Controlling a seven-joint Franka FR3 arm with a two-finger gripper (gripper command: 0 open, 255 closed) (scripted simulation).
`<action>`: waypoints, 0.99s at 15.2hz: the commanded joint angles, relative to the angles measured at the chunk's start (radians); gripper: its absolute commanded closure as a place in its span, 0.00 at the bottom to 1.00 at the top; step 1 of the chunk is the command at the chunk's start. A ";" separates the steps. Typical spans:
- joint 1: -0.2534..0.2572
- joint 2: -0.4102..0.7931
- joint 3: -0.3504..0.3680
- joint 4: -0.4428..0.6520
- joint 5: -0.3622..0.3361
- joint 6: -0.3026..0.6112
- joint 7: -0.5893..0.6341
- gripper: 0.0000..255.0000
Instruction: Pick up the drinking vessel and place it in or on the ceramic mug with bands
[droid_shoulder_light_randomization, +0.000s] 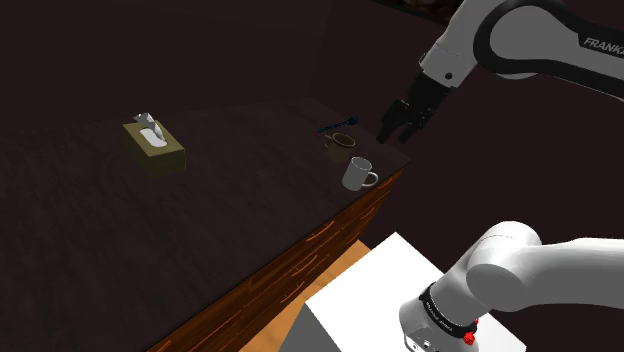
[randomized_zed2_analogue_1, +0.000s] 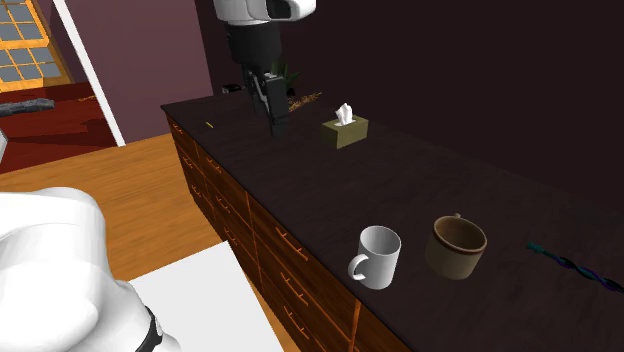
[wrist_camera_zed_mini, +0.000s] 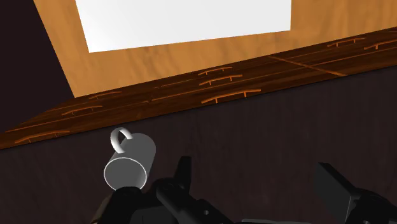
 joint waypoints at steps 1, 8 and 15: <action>0.000 0.000 0.000 0.000 0.000 0.000 0.000 0.00; -0.057 0.161 -0.022 -0.057 -0.056 0.206 -0.009 0.00; -0.116 0.365 -0.047 -0.058 -0.115 0.403 -0.002 0.00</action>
